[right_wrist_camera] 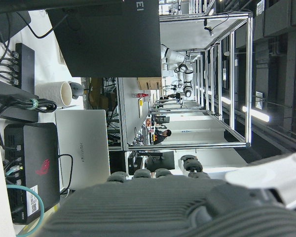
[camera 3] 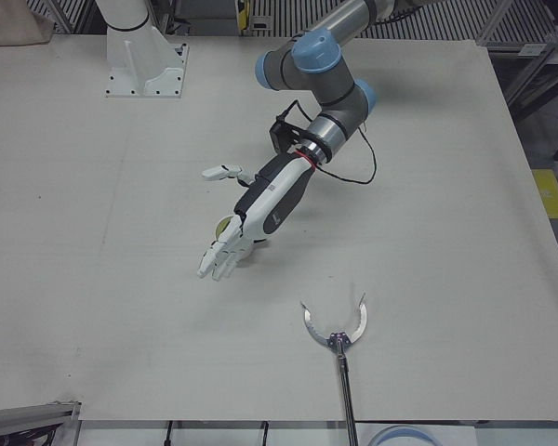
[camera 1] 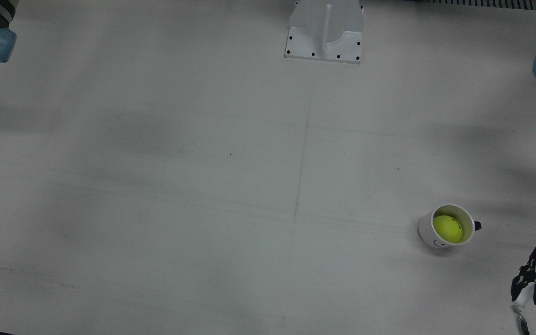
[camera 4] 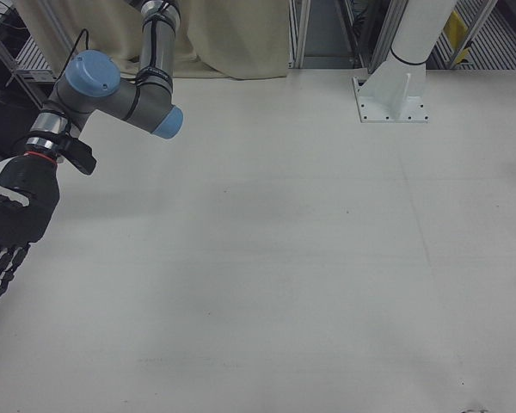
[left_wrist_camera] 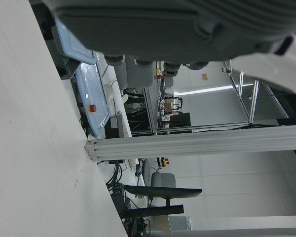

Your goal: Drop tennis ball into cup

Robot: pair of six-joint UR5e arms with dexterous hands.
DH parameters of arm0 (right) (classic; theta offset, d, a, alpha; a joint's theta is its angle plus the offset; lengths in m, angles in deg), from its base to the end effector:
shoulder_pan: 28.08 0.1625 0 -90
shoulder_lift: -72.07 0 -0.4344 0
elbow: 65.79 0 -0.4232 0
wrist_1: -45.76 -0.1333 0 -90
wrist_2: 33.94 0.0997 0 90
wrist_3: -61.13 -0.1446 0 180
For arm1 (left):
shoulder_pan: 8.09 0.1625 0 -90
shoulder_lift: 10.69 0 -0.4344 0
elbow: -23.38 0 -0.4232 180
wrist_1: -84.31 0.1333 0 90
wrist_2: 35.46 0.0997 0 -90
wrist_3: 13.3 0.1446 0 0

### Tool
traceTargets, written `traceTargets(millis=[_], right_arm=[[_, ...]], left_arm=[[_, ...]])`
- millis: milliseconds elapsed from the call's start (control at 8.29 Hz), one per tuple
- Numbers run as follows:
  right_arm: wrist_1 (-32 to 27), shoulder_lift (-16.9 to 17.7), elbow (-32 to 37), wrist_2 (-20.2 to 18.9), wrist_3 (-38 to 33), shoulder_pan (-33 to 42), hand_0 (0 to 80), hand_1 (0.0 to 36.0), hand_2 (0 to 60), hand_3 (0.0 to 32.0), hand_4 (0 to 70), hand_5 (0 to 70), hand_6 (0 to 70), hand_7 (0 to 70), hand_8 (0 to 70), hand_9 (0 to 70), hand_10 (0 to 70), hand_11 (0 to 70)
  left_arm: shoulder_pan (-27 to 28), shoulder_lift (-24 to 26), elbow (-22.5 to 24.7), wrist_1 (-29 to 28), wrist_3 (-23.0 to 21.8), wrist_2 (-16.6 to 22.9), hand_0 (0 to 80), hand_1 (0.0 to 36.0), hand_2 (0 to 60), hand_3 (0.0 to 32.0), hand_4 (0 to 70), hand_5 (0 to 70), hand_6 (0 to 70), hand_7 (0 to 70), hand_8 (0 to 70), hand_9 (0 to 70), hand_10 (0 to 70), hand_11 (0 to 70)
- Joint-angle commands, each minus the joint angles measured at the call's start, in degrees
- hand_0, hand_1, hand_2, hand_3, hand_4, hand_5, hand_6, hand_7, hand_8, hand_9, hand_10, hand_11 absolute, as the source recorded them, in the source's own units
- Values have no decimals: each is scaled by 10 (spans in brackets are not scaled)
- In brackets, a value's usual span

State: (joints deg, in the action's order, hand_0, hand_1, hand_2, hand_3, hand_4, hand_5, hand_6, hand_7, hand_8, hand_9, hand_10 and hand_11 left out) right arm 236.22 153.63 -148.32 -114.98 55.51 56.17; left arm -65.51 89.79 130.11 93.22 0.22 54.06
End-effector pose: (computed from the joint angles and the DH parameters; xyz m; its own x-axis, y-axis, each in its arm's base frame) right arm 0.0938 -0.6239 0.7069 -0.9950 -0.0697 -0.0710 0.0813 -0.1580 -0.9841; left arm 0.2226 -0.5982 0.4454 -0.8630 -0.4552 -0.2194 0.0336 0.3816 -0.9237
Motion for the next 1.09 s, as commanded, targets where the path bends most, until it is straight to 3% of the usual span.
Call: traceTargets(millis=[0,121,362,483,603,724,845,966], right_arm=[[0,0,0,0,0,0,0,0,0,0,0,0,0,0,0,0,0,0],[0,0,-1,0,0,0,0,0,0,0,0,0,0,0,0,0,0,0],[0,0,-2,0,0,0,0,0,0,0,0,0,0,0,0,0,0,0],[0,0,-2,0,0,0,0,0,0,0,0,0,0,0,0,0,0,0],[0,0,-2,0,0,0,0,0,0,0,0,0,0,0,0,0,0,0],[0,0,-2,0,0,0,0,0,0,0,0,0,0,0,0,0,0,0],[0,0,-1,0,0,0,0,0,0,0,0,0,0,0,0,0,0,0],[0,0,-1,0,0,0,0,0,0,0,0,0,0,0,0,0,0,0]], left_arm=[[-119,3,-31,32,3,12,0,0,316,92,0,0,0,89,0,3,0,0],[-153,4,-54,36,4,14,0,2,344,84,0,0,0,112,0,8,0,0],[-211,5,-92,58,3,23,0,10,331,90,0,0,0,108,0,7,0,0],[-239,3,-98,81,2,25,0,16,365,78,0,0,0,109,0,7,0,0],[-243,4,-104,75,0,30,49,142,540,44,0,1,0,76,0,2,0,0],[-247,4,-97,74,-1,31,800,360,203,4,0,126,0,101,0,6,6,67],[-248,3,-93,67,-1,31,800,360,275,14,0,147,8,89,0,4,13,81],[-248,3,-85,61,0,31,800,360,323,4,0,140,0,90,0,4,13,82]])
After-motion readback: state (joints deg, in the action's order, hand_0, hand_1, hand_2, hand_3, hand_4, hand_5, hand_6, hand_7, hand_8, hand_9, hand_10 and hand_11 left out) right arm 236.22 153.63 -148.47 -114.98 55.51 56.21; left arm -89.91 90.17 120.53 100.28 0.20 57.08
